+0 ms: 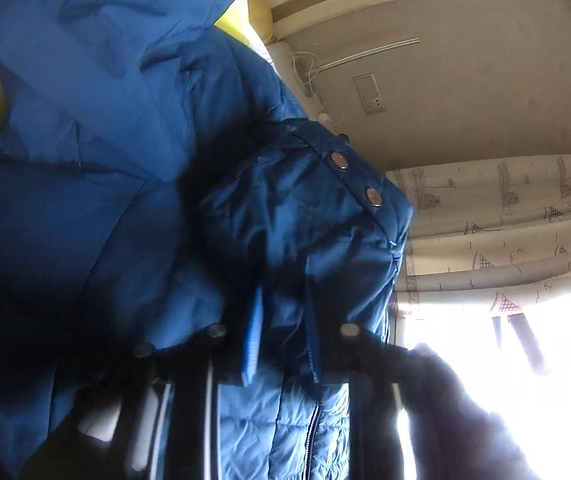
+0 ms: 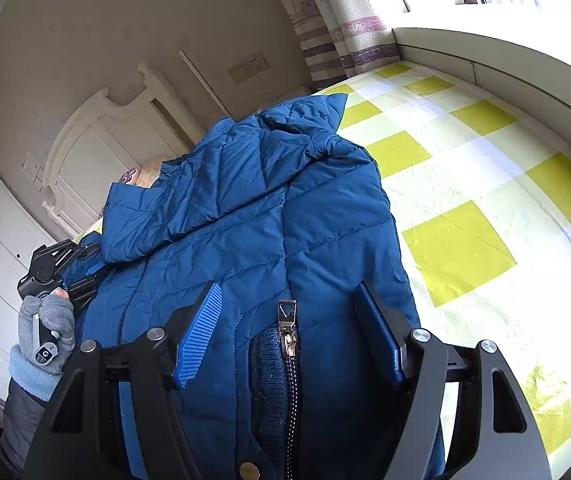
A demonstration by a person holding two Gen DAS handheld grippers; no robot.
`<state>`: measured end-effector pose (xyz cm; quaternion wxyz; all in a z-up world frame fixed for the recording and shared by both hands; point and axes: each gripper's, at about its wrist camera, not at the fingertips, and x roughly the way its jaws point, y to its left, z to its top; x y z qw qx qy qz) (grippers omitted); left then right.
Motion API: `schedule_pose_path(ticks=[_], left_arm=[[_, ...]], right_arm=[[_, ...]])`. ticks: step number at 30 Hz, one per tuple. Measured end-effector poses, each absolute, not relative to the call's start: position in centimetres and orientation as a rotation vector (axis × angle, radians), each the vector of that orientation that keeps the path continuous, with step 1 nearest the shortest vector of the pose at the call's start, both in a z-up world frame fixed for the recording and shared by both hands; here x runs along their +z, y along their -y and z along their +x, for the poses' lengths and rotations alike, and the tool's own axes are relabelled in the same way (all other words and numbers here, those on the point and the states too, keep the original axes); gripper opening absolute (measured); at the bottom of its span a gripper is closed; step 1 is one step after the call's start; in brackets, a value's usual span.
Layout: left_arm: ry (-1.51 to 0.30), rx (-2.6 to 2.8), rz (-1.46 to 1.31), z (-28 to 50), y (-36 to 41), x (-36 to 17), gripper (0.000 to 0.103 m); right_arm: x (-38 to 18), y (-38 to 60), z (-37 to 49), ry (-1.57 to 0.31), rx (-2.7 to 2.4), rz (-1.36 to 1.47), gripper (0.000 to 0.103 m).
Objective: Fold large clothes
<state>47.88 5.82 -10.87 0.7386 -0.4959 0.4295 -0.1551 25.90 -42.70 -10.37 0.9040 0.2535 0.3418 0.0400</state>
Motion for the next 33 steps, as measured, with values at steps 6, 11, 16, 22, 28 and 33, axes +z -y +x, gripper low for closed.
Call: schedule_pose_path(ticks=[6, 11, 16, 22, 28, 33], left_arm=[[-0.552, -0.335, -0.675, 41.8, -3.7, -1.4, 0.000], [-0.373, -0.260, -0.371, 35.9, -2.3, 2.5, 0.001], [-0.720, -0.094, -0.482, 38.6, -6.6, -4.4, 0.053], [-0.700, -0.110, -0.453, 38.4, -7.3, -3.9, 0.068], [-0.818, -0.021, -0.065, 42.5, -1.0, -5.9, 0.078], [-0.890, -0.092, -0.200, 43.5, -3.1, -7.7, 0.085]], right_arm=[[-10.4, 42.8, 25.6, -0.700, 0.082, 0.528, 0.069], [-10.4, 43.0, 25.6, -0.701, 0.087, 0.534, 0.069], [-10.4, 42.9, 25.6, -0.697, 0.087, 0.535, 0.069], [-10.3, 42.8, 25.7, -0.706, 0.082, 0.526, 0.069], [-10.1, 42.4, 25.8, -0.730, 0.059, 0.495, 0.069], [-7.2, 40.4, 28.5, -0.772, -0.020, 0.252, 0.071]])
